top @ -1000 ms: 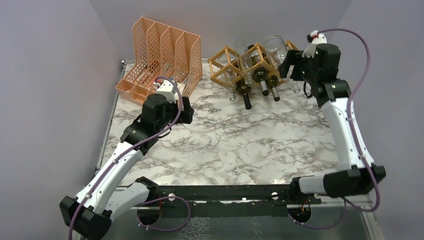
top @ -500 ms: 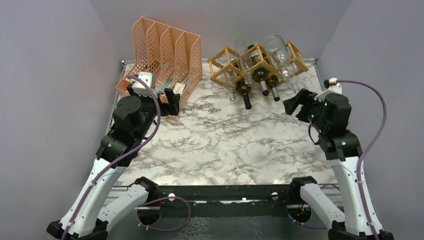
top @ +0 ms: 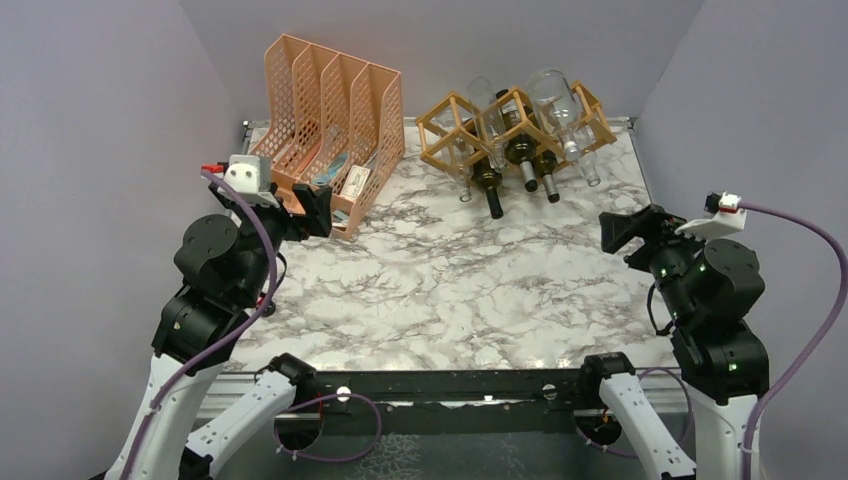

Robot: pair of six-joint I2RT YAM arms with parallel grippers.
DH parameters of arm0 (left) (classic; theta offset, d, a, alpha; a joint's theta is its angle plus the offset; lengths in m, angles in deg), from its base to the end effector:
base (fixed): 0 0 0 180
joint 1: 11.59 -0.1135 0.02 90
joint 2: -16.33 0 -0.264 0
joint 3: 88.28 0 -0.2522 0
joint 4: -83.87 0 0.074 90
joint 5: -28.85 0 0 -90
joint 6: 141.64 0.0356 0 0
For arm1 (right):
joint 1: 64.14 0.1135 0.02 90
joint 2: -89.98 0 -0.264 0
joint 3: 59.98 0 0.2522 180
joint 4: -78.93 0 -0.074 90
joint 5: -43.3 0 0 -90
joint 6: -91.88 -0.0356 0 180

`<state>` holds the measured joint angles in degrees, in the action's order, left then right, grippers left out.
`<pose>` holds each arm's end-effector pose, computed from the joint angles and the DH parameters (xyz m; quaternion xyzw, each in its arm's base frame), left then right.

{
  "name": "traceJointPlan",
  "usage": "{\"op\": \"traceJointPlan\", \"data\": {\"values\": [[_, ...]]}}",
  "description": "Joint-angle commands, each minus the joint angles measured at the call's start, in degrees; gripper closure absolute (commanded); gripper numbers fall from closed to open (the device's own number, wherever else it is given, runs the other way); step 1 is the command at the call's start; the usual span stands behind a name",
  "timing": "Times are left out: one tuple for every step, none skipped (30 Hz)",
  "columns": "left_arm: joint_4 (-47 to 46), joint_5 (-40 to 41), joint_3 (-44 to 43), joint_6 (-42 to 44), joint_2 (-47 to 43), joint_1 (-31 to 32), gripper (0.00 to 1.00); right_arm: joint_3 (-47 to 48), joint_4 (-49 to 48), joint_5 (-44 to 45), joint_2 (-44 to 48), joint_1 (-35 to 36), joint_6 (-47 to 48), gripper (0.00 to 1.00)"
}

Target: Put the wine bottle on the wine rack

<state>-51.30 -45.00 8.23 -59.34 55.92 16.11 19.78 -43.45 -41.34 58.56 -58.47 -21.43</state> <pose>0.0989 -0.0407 0.4549 0.0255 0.7121 -0.1157 0.6920 0.0703 0.0036 0.4219 0.1466 0.7475 0.1274 0.6352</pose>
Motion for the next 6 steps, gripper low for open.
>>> {"op": "traceJointPlan", "data": {"values": [[2.6,1.6,-1.8,0.1,-1.1,-0.3,0.01,1.7,3.6,1.7,0.9,0.2,0.9,0.14],[2.8,1.5,-1.8,0.0,-1.3,-0.3,0.01,1.7,3.6,1.8,1.1,0.2,0.9,0.14],[3.0,1.5,-1.7,-0.1,-1.5,-0.4,0.01,2.1,3.9,1.7,0.9,0.2,0.8,0.14],[3.1,1.5,-1.7,-0.1,-1.5,-0.3,0.01,2.6,4.6,1.6,0.4,0.2,0.8,0.14],[3.2,1.5,-1.8,-0.3,-1.7,-0.3,0.01,3.2,5.6,1.5,-0.2,0.2,0.8,0.14],[3.3,1.5,-1.8,-0.3,-1.7,-0.3,0.01,3.9,6.2,1.5,-0.8,0.2,0.8,0.13]]}}
